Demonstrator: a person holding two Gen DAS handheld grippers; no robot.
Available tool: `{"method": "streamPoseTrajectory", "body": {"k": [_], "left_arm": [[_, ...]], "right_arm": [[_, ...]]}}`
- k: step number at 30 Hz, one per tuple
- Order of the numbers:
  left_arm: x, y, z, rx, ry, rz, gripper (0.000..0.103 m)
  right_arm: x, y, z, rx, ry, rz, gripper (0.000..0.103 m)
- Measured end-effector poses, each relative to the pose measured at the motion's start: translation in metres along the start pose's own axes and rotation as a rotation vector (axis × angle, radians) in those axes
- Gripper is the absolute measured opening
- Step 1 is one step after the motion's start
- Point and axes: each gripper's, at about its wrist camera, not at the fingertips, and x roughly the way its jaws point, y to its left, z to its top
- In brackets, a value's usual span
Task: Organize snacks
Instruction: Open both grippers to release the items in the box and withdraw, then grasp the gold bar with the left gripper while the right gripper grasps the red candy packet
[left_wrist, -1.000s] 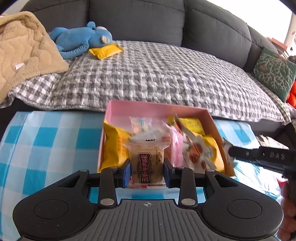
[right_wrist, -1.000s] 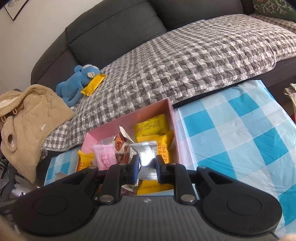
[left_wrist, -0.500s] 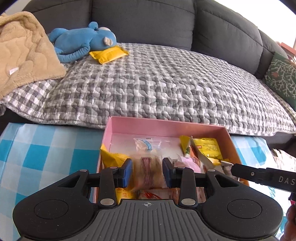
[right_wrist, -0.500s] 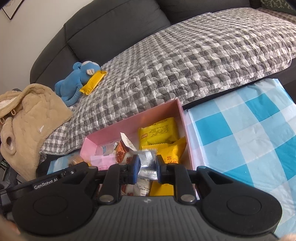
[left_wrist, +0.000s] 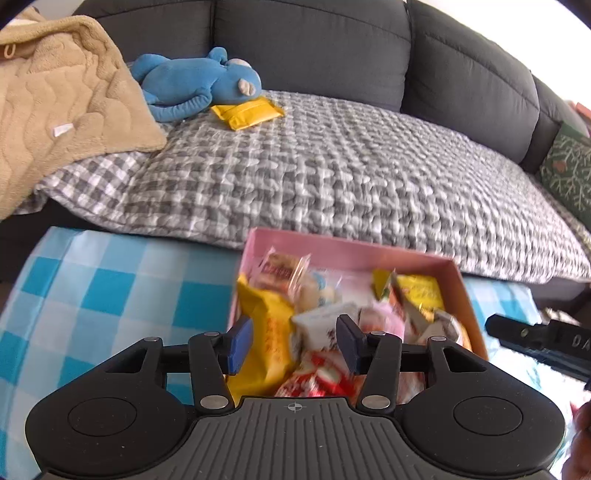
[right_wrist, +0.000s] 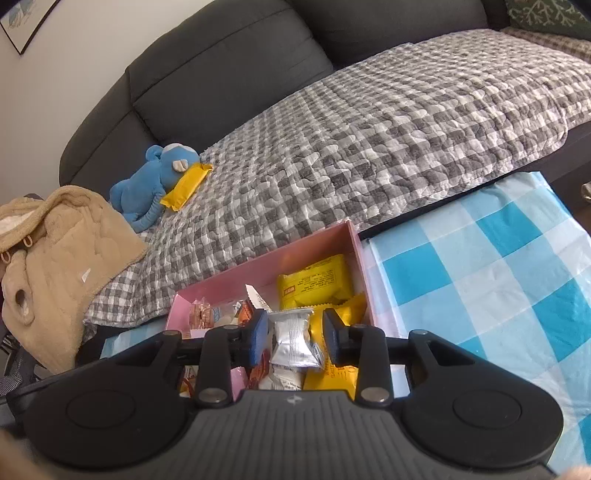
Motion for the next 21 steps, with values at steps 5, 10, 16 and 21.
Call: {"method": "streamPoseTrajectory", "body": {"k": [5,10,16,21], "left_arm": [[-0.019,0.002,-0.033,0.067,0.038,0.018,0.056],[-0.03,-0.007,-0.071,0.15,0.086,0.025,0.057],[-0.04,-0.015,-0.097,0.174,0.136,0.006,0.058],[-0.042,-0.017,-0.115,0.195,0.156,0.038,0.06]], "right_arm": [[-0.015,0.008,-0.013,-0.06,0.058,-0.021,0.044],[-0.034,0.012,-0.031,-0.094,0.106,-0.026,0.055],[-0.045,0.018,-0.061,-0.177,0.178,-0.075,0.057],[-0.046,0.021,-0.084,-0.244,0.264,-0.101,0.057]]}}
